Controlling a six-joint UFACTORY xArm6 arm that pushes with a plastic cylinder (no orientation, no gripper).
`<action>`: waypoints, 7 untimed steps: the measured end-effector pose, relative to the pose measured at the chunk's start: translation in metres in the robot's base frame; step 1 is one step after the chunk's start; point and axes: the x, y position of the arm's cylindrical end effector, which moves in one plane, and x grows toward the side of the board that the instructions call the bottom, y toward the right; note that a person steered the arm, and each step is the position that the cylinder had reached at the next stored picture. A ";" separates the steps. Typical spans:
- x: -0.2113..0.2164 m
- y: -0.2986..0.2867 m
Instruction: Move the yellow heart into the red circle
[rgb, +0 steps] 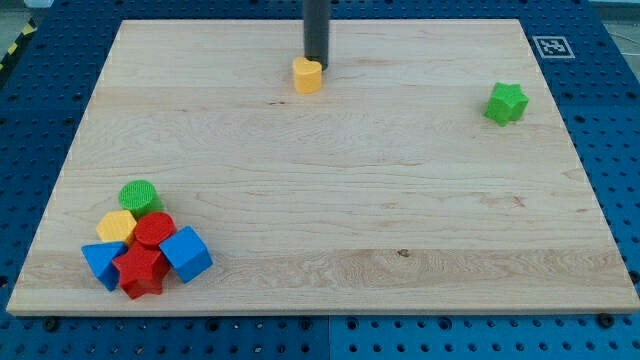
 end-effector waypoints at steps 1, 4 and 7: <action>0.004 -0.032; 0.039 0.039; 0.149 0.039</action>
